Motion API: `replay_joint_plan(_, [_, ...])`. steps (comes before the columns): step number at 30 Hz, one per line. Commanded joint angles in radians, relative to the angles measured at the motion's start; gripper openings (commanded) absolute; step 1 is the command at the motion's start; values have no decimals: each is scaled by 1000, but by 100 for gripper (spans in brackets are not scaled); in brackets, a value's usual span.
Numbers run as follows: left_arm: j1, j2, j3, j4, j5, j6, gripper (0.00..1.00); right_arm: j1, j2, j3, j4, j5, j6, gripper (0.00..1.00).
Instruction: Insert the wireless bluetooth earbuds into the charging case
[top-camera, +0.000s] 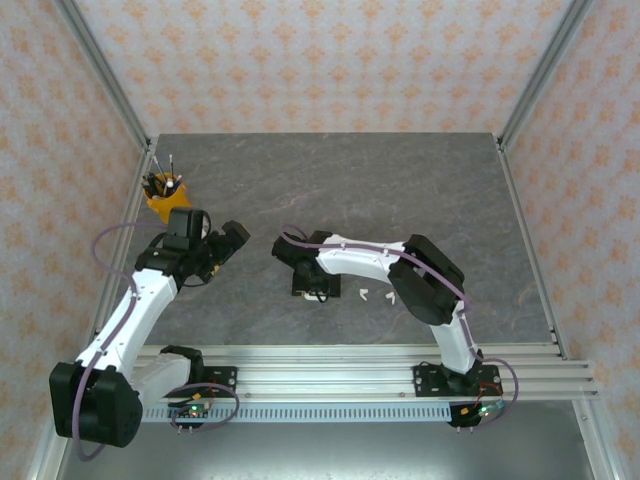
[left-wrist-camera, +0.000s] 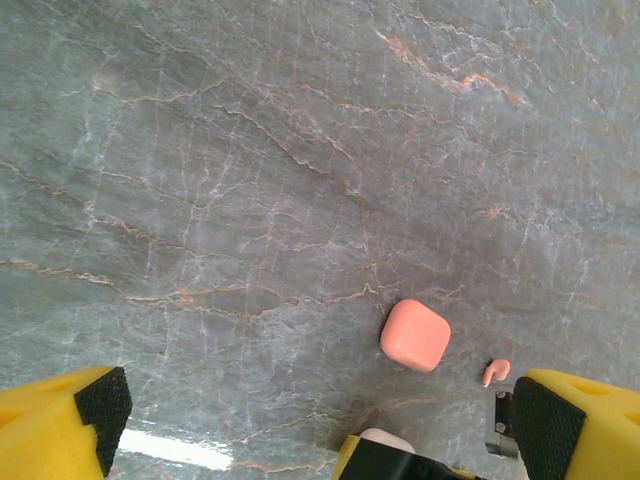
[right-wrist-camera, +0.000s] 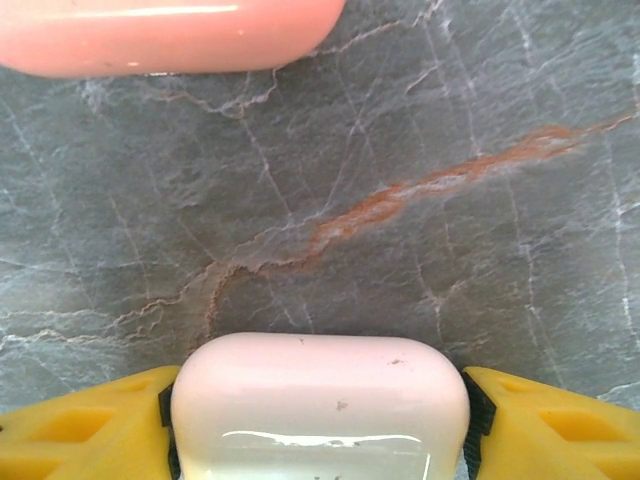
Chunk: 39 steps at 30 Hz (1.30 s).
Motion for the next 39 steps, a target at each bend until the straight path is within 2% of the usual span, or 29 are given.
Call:
replay_joint_plan(1, [-6,-30,21,-72,-60,-31,100,-12,4,-19,-17,18,-1,68])
replay_joint_plan(4, [-6,-57,13,-97,-98,-53,100,-10,-1,-14,-25,12,10,66])
replay_joint_plan(9, [-6,-106,-32,-59,-92,-80,100,-7,-37,-16,-22,8,42,61])
replay_joint_plan(22, [-8,-76,-132,132,39,-71,100,-12,-110,28,-19,27,96,58])
replay_joint_plan(30, [-19,-69,-250,291,131,-31,100,-62,-96,94,6,5,129,58])
replay_joint_plan(39, [-41,-130,-372,449,156,-6,100,-160,-63,156,78,-78,197,58])
